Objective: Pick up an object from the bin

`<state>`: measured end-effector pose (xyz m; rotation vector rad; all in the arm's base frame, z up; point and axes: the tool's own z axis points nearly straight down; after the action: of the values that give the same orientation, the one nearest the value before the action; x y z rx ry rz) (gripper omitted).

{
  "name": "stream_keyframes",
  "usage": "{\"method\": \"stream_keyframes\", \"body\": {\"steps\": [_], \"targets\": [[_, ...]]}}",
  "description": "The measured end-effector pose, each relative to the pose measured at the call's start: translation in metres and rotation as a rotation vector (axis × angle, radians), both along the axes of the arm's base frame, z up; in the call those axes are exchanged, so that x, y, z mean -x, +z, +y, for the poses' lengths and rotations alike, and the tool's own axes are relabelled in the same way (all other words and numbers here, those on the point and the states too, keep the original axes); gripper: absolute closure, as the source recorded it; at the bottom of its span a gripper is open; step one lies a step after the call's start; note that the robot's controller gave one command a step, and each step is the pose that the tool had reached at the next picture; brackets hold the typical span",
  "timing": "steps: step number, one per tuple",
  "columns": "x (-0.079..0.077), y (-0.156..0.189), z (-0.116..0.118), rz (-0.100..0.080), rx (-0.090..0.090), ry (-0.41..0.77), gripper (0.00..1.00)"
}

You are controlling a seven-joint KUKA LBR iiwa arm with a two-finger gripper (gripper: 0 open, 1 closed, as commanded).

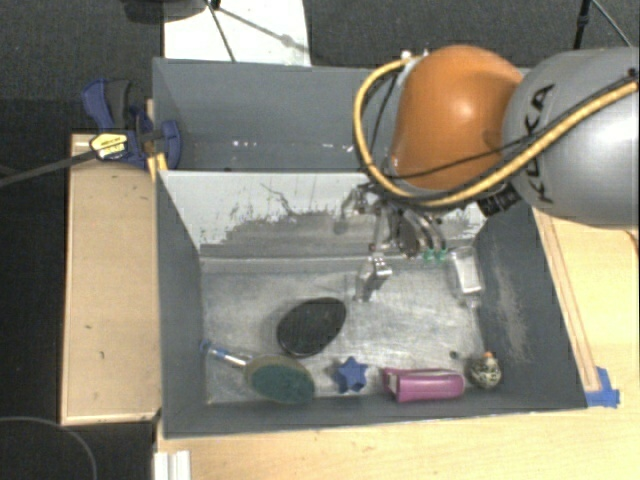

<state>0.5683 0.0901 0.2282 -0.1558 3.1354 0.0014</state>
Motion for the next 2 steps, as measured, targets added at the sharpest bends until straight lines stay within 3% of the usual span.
{"method": "stream_keyframes", "body": {"steps": [1,2], "targets": [[0.0217,-0.1481,0.0350,0.016,-0.008,-0.316,0.00],[0.0183,-0.1534,0.0289,-0.015,-0.006,-0.321,1.00]]}}
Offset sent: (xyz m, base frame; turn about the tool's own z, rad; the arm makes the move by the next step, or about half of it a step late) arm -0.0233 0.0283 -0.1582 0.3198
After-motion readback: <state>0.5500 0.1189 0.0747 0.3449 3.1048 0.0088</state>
